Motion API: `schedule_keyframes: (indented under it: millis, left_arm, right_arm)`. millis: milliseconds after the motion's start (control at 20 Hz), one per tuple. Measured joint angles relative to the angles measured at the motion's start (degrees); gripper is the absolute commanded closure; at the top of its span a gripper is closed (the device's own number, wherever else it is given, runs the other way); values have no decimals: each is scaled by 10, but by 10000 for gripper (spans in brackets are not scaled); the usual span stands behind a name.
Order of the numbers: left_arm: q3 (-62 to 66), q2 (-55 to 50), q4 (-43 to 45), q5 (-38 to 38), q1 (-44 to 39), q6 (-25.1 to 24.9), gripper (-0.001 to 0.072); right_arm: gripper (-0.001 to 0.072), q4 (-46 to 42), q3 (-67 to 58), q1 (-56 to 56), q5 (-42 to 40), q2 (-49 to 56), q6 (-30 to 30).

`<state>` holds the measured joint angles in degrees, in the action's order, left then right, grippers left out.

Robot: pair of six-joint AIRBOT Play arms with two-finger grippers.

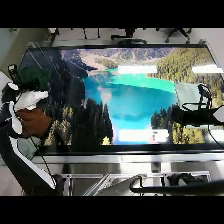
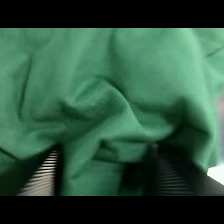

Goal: Fold the shirts.

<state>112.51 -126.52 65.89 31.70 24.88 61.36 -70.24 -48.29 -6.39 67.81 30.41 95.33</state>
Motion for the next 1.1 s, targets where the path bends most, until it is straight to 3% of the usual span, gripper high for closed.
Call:
schedule_keyframes:
  millis: [300, 600, 750, 900, 1100]
  left_arm:
    - [38, -1, 3, 8, -2, 27, 693]
    - [44, 141, 0, 37, -42, 59, 693]
    - [49, 240, -36, 124, -82, 72, 693]
    - [38, 339, -126, 231, -134, 77, 693]
    - [-30, 434, -198, 332, -241, 87, 693]
  right_arm:
    - [694, 0, 0, 0, 0, 7, 0]
    - [694, 14, 0, 0, 1, 8, 0]
    - [693, 23, 0, 0, 2, 9, 0]
    - [693, 27, 0, 0, 5, 10, -5]
    - [694, 28, 0, 0, 17, 10, -9]
